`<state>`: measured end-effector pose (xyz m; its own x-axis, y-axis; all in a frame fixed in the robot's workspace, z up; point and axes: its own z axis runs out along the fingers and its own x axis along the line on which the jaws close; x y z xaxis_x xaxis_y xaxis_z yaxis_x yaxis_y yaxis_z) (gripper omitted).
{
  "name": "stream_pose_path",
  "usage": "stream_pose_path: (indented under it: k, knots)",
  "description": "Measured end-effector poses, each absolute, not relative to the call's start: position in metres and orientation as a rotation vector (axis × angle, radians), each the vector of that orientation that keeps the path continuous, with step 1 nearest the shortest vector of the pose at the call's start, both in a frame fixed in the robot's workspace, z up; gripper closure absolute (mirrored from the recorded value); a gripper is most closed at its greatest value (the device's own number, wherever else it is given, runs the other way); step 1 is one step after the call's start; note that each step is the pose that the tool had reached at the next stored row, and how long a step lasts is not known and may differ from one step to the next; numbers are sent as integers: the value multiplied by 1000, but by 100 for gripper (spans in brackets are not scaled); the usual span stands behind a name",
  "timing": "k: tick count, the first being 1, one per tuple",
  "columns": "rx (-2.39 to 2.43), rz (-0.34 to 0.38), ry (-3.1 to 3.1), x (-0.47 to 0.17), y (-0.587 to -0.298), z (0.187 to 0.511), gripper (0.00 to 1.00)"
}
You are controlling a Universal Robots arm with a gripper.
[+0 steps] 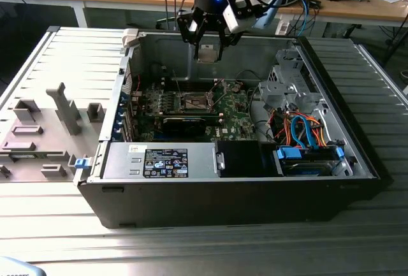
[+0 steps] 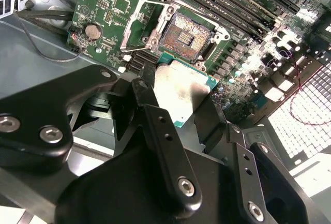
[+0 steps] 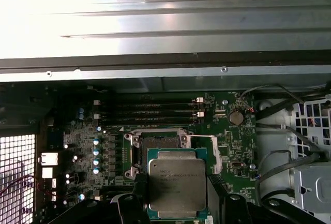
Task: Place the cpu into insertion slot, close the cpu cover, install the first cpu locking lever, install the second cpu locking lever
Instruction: 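Place the cpu into insertion slot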
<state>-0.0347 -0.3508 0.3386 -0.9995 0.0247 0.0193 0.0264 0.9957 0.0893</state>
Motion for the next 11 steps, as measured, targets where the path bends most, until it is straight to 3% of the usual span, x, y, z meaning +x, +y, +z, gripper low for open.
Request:
stream_pose_path:
  k: [11]
  knots:
    - [-40, -138, -3120, -37, -351, 333, 46]
